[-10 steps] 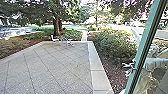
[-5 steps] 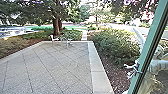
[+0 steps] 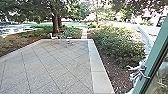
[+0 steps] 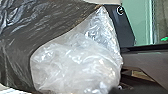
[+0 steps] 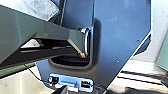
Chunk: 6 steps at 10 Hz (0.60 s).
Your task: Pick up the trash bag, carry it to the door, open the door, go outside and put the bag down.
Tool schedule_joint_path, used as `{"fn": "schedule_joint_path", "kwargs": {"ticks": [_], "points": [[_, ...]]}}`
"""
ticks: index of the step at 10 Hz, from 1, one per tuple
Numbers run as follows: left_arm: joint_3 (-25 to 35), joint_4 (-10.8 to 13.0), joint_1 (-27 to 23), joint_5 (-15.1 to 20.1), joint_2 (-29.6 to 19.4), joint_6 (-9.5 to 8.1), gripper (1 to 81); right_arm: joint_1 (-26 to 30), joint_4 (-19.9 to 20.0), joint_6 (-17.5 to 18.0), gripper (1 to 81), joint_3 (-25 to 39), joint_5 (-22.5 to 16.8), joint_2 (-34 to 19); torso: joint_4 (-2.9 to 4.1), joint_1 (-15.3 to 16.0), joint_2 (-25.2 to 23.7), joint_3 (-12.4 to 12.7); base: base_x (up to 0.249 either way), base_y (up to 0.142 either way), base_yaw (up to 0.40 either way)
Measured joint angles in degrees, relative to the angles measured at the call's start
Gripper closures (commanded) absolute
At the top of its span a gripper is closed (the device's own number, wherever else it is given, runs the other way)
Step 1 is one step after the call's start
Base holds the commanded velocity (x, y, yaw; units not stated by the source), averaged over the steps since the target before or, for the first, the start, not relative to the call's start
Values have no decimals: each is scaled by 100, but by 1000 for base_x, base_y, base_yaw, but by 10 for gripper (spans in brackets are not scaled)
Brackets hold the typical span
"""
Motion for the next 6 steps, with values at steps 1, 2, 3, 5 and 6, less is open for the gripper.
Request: {"fn": "schedule_joint_path", "kwargs": {"ticks": [1,2,3,5,6], "points": [[0,0,-45,-17,2,-2,811,46,2,0,10,0,0,-2,0,6,4,-2,110,0,0],[0,0,-78,-37,2,0,811,85,2,0,10,0,4,0,0,9,6,-2,111,0,0],[0,0,-30,-32,2,0,811,38,2,2,10,0,1,2,0,2,4,-2,111,0,0],[0,0,46,21,0,-2,811,-28,-2,0,10,0,-11,2,0,0,4,-2,111,0,0],[0,0,-55,-6,2,-2,811,68,0,0,10,0,0,0,0,4,6,-5,111,0,0]]}}
